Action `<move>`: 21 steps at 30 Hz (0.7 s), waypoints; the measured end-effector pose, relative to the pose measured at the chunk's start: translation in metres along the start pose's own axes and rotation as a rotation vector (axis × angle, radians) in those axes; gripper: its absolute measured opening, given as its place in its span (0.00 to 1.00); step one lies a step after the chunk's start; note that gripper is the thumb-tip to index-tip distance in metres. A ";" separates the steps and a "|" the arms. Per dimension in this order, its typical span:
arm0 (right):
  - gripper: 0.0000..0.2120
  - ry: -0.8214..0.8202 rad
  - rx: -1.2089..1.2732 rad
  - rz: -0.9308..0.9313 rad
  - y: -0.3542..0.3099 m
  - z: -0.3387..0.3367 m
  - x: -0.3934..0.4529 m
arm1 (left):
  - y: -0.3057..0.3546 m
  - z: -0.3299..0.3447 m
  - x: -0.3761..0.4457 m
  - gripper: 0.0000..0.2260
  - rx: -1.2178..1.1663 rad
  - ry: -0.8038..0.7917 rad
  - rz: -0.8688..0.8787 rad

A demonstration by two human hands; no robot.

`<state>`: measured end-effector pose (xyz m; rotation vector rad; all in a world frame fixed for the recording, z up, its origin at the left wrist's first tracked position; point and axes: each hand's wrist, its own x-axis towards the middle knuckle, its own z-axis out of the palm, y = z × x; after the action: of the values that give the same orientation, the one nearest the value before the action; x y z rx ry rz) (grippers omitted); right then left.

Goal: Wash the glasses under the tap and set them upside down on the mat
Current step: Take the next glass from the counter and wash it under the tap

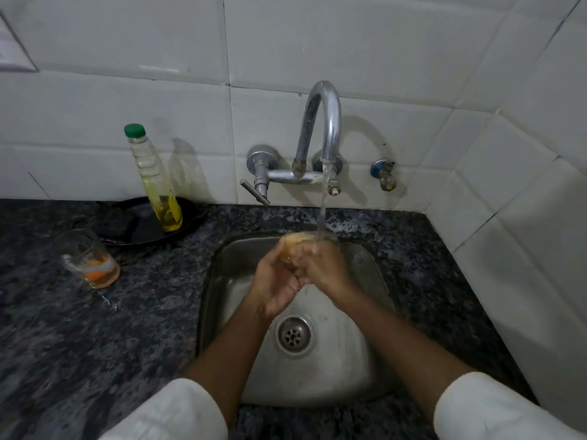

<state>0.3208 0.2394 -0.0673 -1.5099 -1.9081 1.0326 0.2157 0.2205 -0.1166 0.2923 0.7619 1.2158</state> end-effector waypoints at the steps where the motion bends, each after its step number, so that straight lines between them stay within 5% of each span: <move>1: 0.08 0.034 0.221 0.089 -0.001 0.004 0.001 | 0.000 0.002 0.002 0.16 -0.054 -0.015 0.046; 3: 0.07 -0.012 0.114 -0.038 0.004 -0.001 -0.002 | 0.003 0.002 0.007 0.17 -0.037 0.073 0.061; 5: 0.05 -0.219 -0.499 -0.355 0.014 -0.015 -0.003 | 0.011 0.004 0.010 0.20 0.139 0.220 -0.041; 7: 0.06 -0.293 -0.819 -0.422 0.024 -0.024 -0.002 | 0.010 0.001 0.011 0.21 0.308 0.300 -0.116; 9: 0.10 -0.134 -0.581 -0.351 0.026 -0.010 0.001 | 0.004 0.000 0.006 0.23 0.229 0.183 -0.079; 12: 0.10 0.086 0.303 0.025 0.009 0.009 0.005 | -0.005 0.001 0.006 0.20 -0.170 -0.075 0.062; 14: 0.07 0.009 0.160 -0.077 0.015 0.003 -0.002 | 0.000 0.002 0.010 0.20 -0.121 -0.042 0.079; 17: 0.05 -0.259 -0.757 -0.284 0.034 -0.019 -0.007 | 0.010 0.003 0.014 0.18 0.212 0.107 -0.063; 19: 0.10 -0.203 -0.675 -0.276 0.036 -0.015 -0.006 | 0.004 0.000 0.011 0.18 0.211 0.080 -0.091; 21: 0.14 0.006 -0.048 -0.113 0.022 0.003 -0.003 | -0.004 0.003 0.005 0.17 0.025 -0.030 -0.025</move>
<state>0.3322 0.2381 -0.0859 -1.4110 -2.0026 0.9382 0.2211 0.2247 -0.1184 0.3195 0.7533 1.1767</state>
